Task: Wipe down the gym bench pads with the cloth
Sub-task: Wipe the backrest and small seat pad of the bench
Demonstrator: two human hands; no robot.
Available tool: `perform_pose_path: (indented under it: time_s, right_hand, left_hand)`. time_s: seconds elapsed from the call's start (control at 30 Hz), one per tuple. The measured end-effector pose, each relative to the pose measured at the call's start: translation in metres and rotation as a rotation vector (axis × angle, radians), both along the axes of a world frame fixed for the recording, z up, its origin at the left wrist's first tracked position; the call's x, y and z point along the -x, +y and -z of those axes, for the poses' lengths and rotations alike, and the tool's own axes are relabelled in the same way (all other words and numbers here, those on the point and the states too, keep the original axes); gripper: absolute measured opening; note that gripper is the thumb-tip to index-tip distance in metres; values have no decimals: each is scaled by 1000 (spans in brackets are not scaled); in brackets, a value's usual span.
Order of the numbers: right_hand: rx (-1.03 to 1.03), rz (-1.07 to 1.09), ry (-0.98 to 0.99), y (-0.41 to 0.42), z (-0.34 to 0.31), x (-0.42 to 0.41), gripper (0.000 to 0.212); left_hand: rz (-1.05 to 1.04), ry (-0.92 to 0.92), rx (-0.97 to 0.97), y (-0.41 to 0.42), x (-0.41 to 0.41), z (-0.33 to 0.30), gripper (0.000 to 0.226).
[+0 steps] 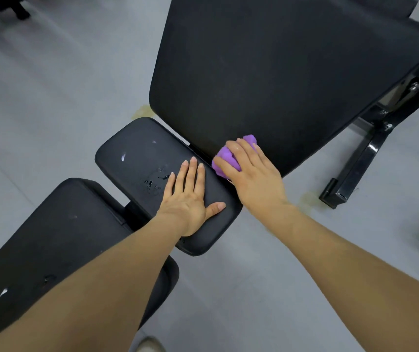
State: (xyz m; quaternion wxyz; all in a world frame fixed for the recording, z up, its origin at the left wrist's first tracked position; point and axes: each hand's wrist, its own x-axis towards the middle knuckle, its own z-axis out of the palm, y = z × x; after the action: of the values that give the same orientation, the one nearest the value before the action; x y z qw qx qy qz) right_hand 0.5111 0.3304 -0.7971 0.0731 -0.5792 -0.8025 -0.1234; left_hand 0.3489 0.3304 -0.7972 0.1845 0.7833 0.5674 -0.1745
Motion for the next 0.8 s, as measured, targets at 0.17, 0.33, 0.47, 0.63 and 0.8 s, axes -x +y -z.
perform_pose_path:
  time_s: [0.17, 0.33, 0.47, 0.63, 0.8]
  right_hand:
    - [-31, -2, 22, -34, 2, -33, 54]
    - [-21, 79, 25, 25, -1, 25, 36]
    - [73, 43, 28, 47, -2, 44, 35]
    - [-27, -16, -21, -5, 3, 1, 40]
    - [-47, 86, -3, 24, 10, 33, 24]
  left_hand:
    - [0, -24, -10, 0, 2, 0, 90]
    - [-10, -50, -32, 0, 5, 2, 91]
    - [-11, -101, -31, 0, 4, 3, 91]
    - [33, -196, -108, 1, 17, -2, 86]
    - [-123, -193, -322, 37, 64, -15, 81]
